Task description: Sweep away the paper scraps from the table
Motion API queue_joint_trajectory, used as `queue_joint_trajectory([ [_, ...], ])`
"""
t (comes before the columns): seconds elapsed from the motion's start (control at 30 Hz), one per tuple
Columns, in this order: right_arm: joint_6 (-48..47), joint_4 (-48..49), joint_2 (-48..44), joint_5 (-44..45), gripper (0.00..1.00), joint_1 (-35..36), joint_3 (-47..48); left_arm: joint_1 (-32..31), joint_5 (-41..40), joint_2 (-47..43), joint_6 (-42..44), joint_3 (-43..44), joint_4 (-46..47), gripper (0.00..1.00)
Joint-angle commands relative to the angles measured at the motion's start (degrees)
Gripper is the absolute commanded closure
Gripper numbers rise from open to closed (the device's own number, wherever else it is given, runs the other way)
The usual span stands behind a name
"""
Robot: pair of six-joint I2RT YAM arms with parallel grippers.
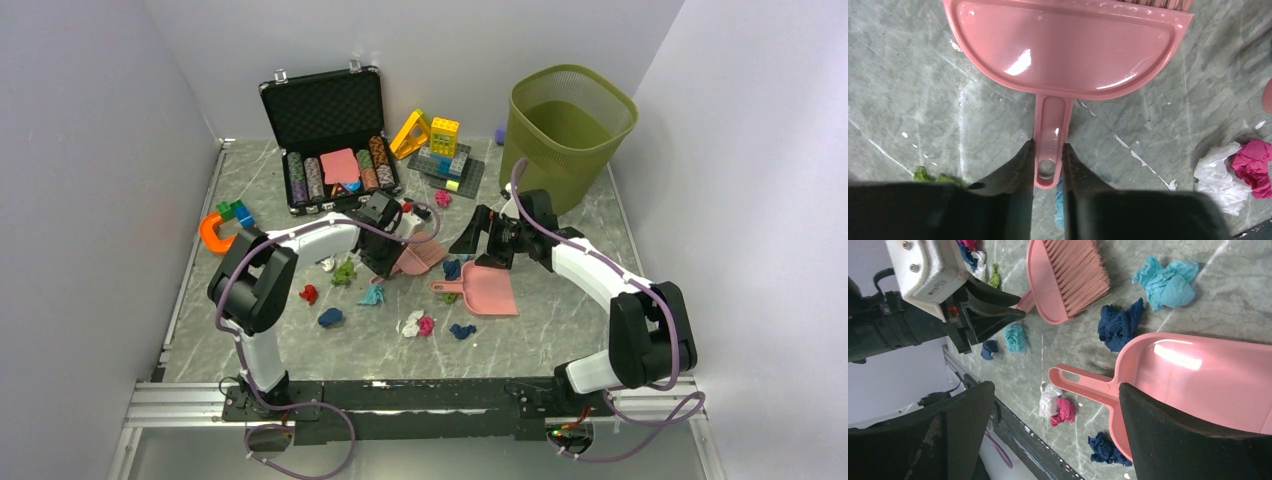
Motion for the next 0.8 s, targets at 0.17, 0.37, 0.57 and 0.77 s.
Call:
queue_joint_trajectory([
  [0.17, 1.2, 3.7, -1.6, -1.7, 0.00, -0.2, 2.5, -3.4, -10.8, 0.8, -1.1, 1.7, 0.5, 0.46],
  [0.37, 0.9, 2.5, -3.1, -1.4, 0.00, -0.2, 2.4, -5.3, -12.9, 2.2, 1.1, 0.6, 3.5, 0.43],
  [0.57, 0.9, 1.8, -4.3, -1.1, 0.00, -0.2, 2.5, -5.3, -11.5, 5.8, 2.0, 2.7, 1.9, 0.65],
  [0.77, 0.3, 0.1, -5.5, -0.4, 0.00, -0.2, 3.0, -5.5, -8.7, 8.1, 1.1, 3.0, 0.5, 0.90],
])
